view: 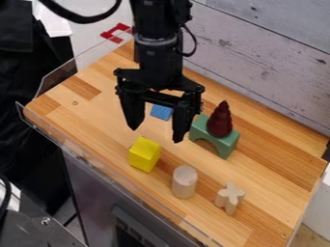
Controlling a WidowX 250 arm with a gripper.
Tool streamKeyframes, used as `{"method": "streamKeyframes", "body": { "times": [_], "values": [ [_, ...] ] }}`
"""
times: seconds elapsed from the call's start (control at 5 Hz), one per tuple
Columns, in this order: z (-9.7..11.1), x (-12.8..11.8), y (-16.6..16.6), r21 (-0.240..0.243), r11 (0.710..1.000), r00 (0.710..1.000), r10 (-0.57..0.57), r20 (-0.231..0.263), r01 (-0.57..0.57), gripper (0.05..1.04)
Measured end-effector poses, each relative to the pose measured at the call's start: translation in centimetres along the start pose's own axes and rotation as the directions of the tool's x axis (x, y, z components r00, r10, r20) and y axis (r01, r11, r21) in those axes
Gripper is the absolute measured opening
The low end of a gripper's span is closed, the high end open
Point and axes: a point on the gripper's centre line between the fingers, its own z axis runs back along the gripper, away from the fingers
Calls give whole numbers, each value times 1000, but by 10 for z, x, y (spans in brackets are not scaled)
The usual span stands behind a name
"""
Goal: Move the cone to the left
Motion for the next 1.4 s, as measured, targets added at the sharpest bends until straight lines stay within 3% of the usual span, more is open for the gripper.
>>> {"method": "streamKeyframes", "body": {
  "times": [0.2, 0.4, 0.6, 0.8, 1.0, 1.4],
  "values": [
    [-6, -3, 1, 2, 1000, 1000, 3, -26, -3, 1000],
    [-2, 1, -5, -9, 1000, 1000, -29, -13, 28, 1000],
    [-18, 5, -25, -32, 997, 996, -75, -38, 74, 1000],
    [-32, 10, -57, -26, 985, 984, -171, -59, 170, 1000],
    [-30, 11, -60, 15, 992, 990, -122, -66, 123, 1000],
    [1, 22, -53, 53, 995, 995, -85, 44, 83, 1000]
  ]
}}
